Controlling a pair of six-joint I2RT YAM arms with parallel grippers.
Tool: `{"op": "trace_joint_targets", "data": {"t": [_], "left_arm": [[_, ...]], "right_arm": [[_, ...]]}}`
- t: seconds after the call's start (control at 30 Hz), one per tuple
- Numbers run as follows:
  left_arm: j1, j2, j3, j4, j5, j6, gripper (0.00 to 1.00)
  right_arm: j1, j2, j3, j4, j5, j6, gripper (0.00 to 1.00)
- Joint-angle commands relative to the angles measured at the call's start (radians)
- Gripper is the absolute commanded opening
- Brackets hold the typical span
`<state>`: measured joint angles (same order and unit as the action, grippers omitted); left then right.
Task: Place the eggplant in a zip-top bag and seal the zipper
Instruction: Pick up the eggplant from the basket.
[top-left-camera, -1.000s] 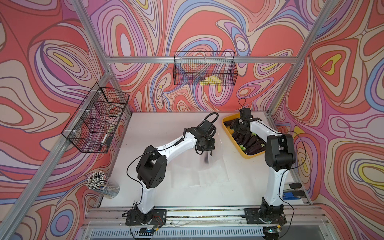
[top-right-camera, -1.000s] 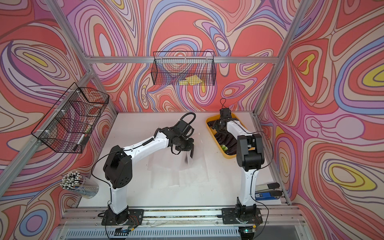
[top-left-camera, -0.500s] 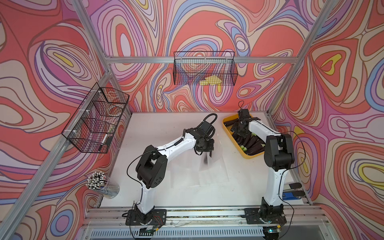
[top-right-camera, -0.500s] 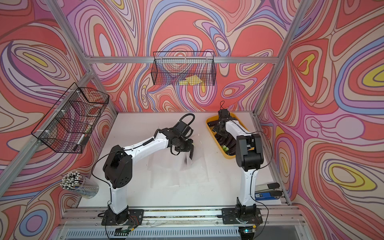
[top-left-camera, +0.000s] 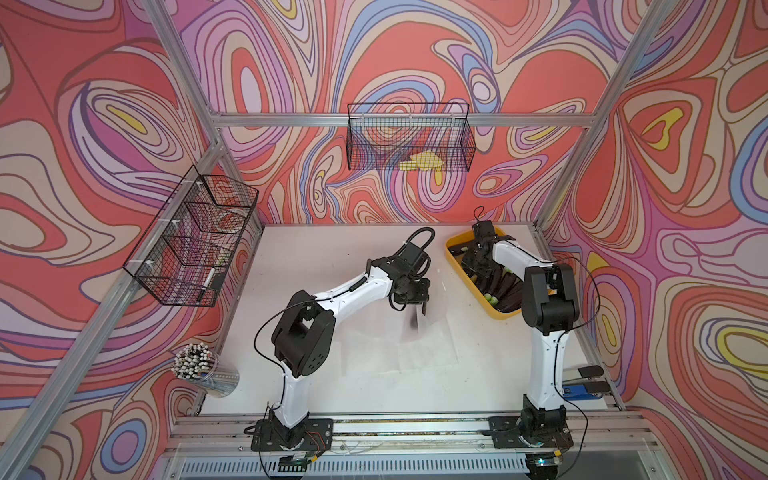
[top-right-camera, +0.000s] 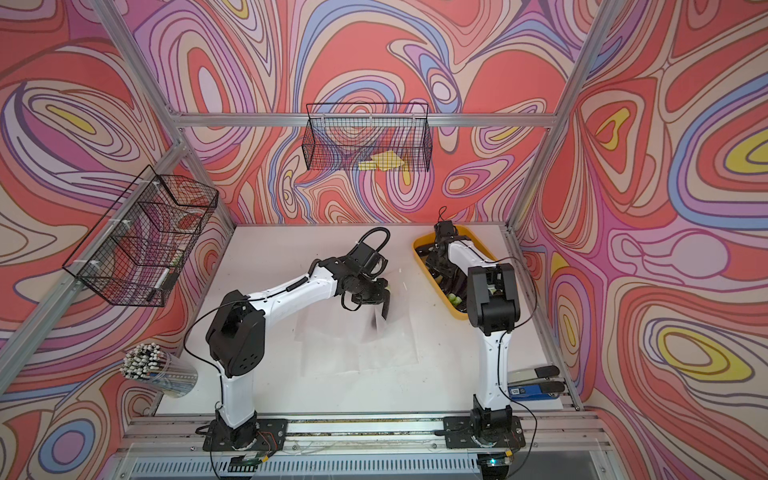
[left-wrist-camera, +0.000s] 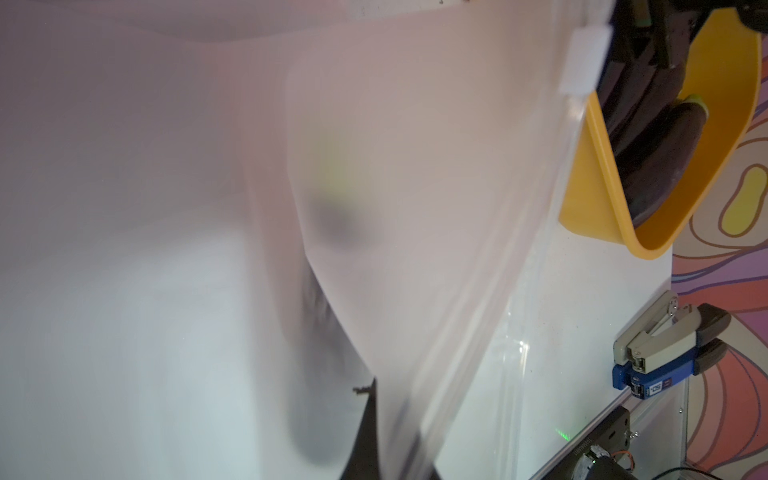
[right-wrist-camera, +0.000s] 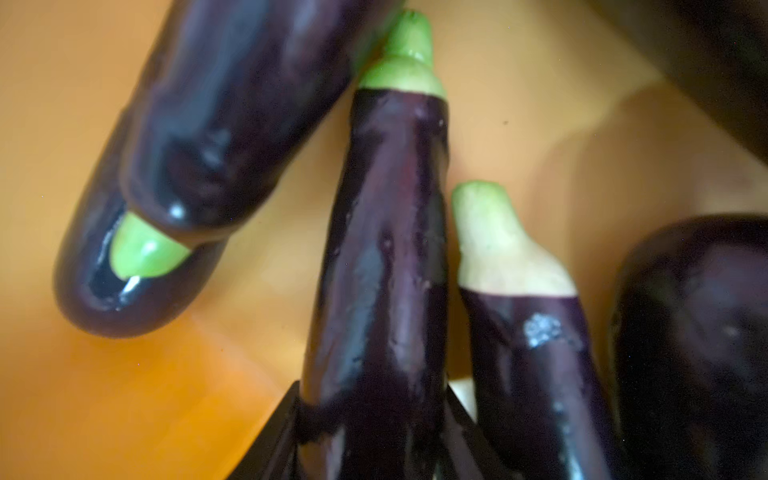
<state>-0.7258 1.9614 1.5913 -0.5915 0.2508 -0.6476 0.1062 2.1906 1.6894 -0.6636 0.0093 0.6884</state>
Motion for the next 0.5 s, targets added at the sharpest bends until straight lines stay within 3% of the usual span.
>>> {"op": "trace_joint_targets", "data": {"t": [0.0, 0.37, 0.47], "left_arm": [[0.003, -0.015, -0.011, 0.012, 0.005, -0.009, 0.00], [0.005, 0.016, 0.053, -0.021, -0.025, -0.008, 0.00], [0.005, 0.026, 0.064, -0.010, 0.000, -0.014, 0.00]], "right_arm": [[0.000, -0.086, -0.039, -0.008, 0.040, -0.010, 0.43], [-0.005, -0.239, -0.081, -0.029, 0.107, -0.075, 0.42], [0.000, -0.322, -0.143, 0.062, 0.052, -0.108, 0.41]]}}
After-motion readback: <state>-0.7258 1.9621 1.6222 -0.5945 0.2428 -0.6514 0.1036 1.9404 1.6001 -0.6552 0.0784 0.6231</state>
